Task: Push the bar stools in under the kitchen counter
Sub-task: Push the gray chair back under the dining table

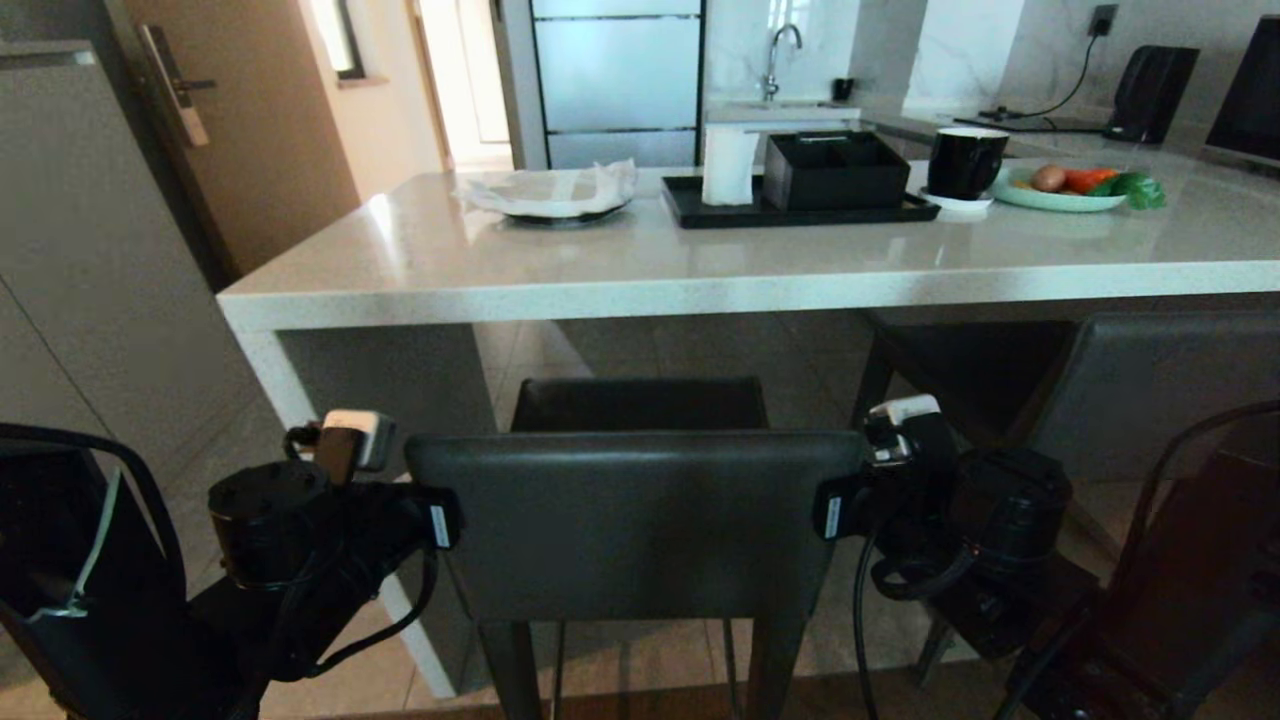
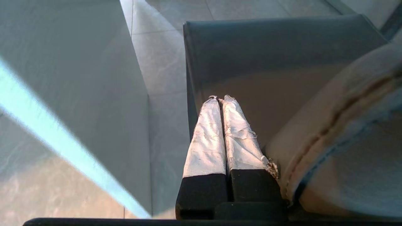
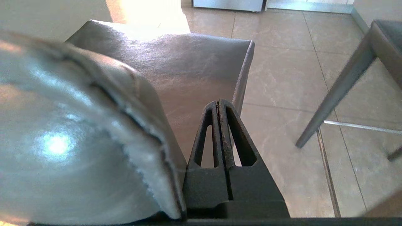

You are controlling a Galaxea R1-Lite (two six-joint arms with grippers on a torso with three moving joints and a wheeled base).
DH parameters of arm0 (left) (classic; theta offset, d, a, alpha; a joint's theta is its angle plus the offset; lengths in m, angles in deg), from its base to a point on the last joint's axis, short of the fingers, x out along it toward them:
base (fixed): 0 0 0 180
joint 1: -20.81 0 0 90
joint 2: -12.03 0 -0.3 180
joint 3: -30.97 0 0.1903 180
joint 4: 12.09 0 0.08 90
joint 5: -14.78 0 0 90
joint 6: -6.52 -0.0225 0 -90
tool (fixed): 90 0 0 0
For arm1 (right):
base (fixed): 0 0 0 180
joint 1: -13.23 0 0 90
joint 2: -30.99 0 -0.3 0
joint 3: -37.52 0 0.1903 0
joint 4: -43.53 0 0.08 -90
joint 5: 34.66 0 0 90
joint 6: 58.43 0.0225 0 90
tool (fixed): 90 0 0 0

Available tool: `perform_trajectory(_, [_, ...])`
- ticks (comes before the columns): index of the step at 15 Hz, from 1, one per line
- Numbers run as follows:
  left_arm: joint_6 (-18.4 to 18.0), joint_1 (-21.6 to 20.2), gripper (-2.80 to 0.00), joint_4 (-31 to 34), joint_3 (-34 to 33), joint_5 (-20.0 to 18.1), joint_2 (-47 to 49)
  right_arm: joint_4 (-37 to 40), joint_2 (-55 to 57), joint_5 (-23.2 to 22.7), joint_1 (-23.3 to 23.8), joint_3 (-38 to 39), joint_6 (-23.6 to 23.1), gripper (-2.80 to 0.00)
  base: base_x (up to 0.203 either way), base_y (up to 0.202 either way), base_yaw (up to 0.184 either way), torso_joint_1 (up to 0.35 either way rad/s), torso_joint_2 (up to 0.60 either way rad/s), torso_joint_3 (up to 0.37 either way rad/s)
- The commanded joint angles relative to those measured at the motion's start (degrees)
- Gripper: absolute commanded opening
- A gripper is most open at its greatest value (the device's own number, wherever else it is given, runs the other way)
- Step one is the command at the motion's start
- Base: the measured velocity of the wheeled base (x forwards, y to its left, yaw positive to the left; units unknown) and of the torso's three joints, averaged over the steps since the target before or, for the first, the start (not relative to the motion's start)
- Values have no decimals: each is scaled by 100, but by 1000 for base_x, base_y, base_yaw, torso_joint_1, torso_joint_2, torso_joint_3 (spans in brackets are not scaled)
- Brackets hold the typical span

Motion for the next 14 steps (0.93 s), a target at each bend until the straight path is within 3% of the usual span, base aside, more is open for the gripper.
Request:
perform_trajectory(1, [3,-8,-280,-43,0,11,2,-40,-3,-2,-10,-21,-4,-280,196,0,4,-2,2,-2])
perform_trajectory(10, [11,1,-280,-60,-8,12,38,-58,-3,24,-17,-1,4,-280,188,0,2,0,2,3])
perform_trajectory(14, [4,18,-280,-135,-210,-6,75,-58,-29,28,-52,37,4,-280,34,0,2,2,1,2])
